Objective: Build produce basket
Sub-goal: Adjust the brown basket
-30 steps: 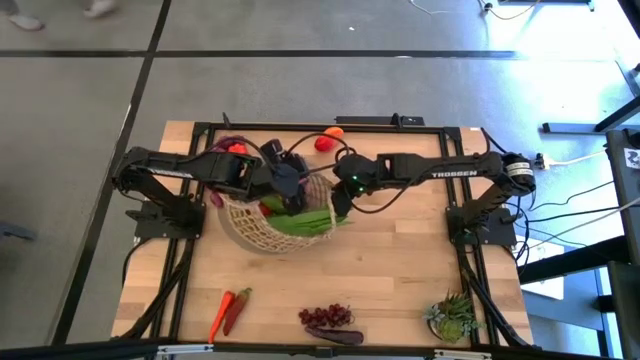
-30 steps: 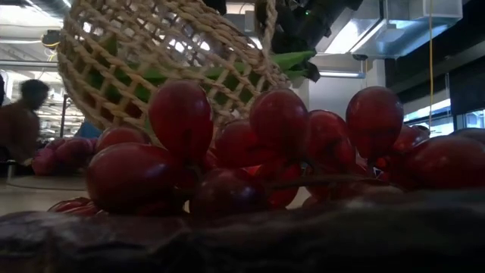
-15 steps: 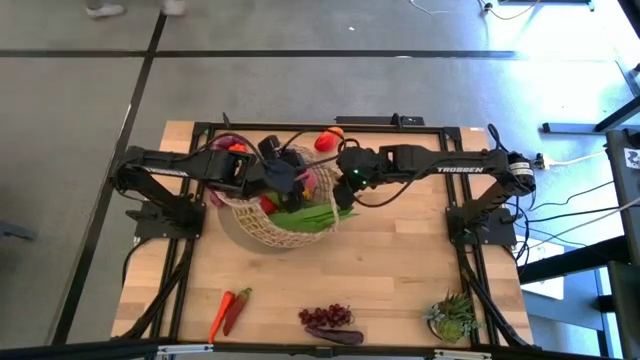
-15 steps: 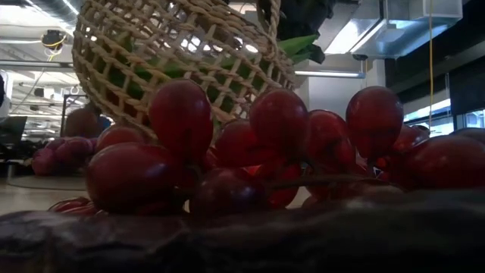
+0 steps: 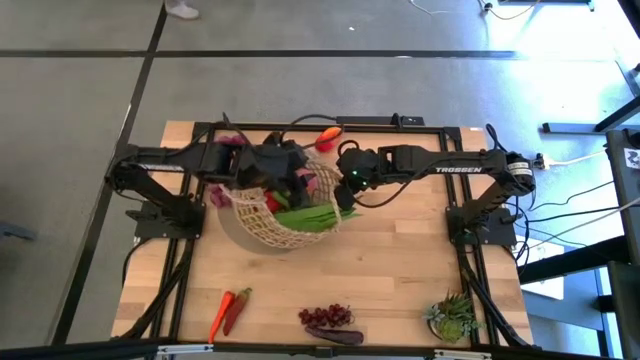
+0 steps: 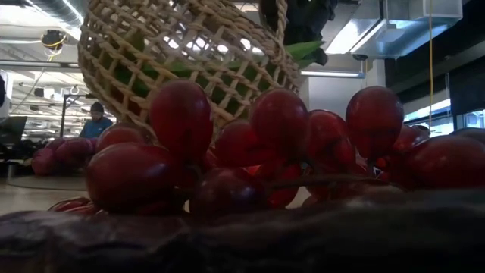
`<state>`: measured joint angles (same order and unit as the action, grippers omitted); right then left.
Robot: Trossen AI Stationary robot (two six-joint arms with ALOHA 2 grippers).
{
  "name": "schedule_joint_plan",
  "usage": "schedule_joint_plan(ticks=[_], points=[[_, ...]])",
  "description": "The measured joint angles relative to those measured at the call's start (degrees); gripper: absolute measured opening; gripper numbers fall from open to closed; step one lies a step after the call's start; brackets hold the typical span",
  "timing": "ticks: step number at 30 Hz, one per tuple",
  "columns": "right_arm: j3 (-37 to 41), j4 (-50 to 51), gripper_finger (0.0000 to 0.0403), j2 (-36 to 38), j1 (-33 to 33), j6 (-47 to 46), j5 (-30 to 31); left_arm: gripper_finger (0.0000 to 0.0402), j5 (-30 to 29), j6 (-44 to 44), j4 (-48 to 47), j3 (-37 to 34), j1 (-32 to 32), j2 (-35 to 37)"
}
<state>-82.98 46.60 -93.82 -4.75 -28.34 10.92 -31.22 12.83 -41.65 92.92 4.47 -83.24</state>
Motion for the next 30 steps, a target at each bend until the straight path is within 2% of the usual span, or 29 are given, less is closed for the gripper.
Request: schedule_joint_plan(ticks=[5,14,25,30], points=[[-0.02,2.19,0.0000,-0.51,0.00,-1.12,0.00,0.0211,6.36,0.42,0.99,0.01,-1.63,-0.01],[-0.17,1.69,0.0000,-3.08,0.38,-2.27,-3.51,0.0211,7.02,-1.10,2.00,-0.02,-2.71,-0.07],[-0.11,1.63,0.0000,-3.78,0.81,-2.71,-3.88,0.0211,10.64,1.79,1.87,-0.10,-4.36,0.56],[-0.11,1.57,0.0000,-3.80,0.79,-2.69,-3.85,0.0211,11.14,-3.96,3.39,-0.10,-4.72,0.56]])
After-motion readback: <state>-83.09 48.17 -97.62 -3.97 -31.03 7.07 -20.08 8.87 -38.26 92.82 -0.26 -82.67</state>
